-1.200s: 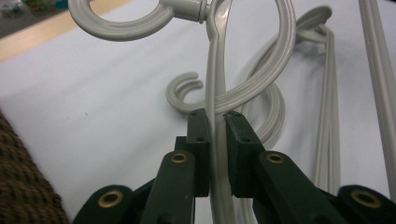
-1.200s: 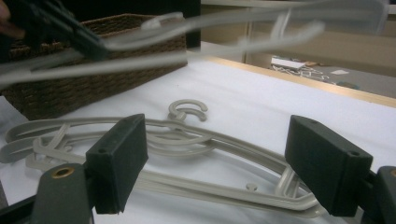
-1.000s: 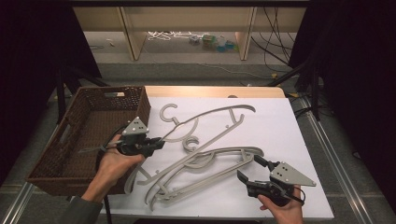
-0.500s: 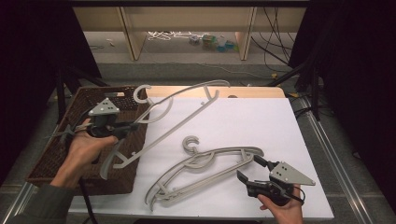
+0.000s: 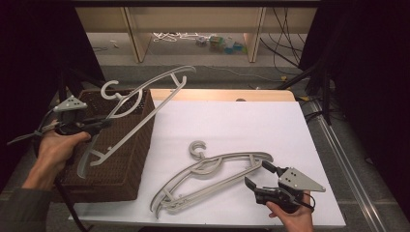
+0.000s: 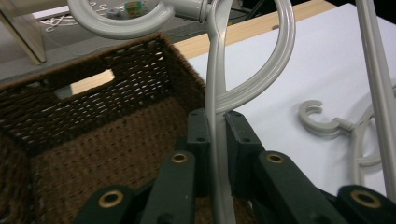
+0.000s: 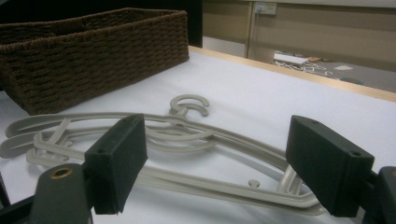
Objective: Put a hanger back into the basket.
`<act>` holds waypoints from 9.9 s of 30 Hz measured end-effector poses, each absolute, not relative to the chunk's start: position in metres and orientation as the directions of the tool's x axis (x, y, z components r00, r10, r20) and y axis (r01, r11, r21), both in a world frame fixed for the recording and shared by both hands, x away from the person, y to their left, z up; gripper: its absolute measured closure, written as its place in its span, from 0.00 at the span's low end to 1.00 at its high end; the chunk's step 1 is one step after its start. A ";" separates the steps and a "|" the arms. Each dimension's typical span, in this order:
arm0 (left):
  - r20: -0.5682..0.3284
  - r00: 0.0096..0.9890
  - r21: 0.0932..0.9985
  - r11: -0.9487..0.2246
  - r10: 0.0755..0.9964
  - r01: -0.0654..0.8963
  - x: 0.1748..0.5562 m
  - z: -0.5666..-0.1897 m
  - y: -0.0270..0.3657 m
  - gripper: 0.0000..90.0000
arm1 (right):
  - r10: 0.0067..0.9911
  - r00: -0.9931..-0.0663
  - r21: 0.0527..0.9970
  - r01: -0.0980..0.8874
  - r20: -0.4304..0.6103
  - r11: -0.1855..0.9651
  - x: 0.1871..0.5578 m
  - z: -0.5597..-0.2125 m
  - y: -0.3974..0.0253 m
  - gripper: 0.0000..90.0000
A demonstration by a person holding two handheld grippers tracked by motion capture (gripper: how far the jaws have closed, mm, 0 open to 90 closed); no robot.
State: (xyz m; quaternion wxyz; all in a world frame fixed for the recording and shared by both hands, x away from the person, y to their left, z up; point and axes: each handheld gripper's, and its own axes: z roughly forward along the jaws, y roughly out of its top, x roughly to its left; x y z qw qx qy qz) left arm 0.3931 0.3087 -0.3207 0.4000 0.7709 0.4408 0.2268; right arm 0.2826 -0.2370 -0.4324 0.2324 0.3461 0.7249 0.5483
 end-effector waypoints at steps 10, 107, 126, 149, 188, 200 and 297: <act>0.063 0.423 0.812 -0.293 0.904 0.504 0.399 -0.324 0.339 0.90 | 0.751 -0.659 0.959 0.240 0.046 0.153 0.283 -0.433 -0.236 0.24; -0.008 0.223 0.833 -0.117 0.975 0.541 0.382 -0.359 0.342 0.25 | 0.755 -0.654 0.946 0.264 0.034 0.187 0.283 -0.433 -0.236 0.24; -0.139 0.445 0.934 -0.031 0.885 0.355 0.350 -0.362 0.240 0.21 | 0.751 -0.659 0.952 0.257 0.045 0.168 0.284 -0.433 -0.238 0.24; -0.114 0.579 0.959 -0.063 0.807 0.277 0.311 -0.373 0.165 0.22 | 0.752 -0.657 0.962 0.235 0.055 0.135 0.286 -0.432 -0.242 0.20; -0.067 0.694 0.830 -0.346 0.716 0.437 0.330 -0.440 0.120 0.28 | 0.754 -0.656 0.956 0.239 0.030 0.170 0.281 -0.429 -0.238 0.20; -0.063 0.709 0.703 -0.473 0.702 0.531 0.362 -0.455 0.108 0.35 | 0.750 -0.661 0.955 0.243 0.034 0.171 0.282 -0.430 -0.238 0.20; -0.326 0.687 0.793 -0.208 0.649 0.573 0.366 -0.398 0.154 0.91 | 0.753 -0.658 0.954 0.245 0.031 0.175 0.282 -0.430 -0.239 0.21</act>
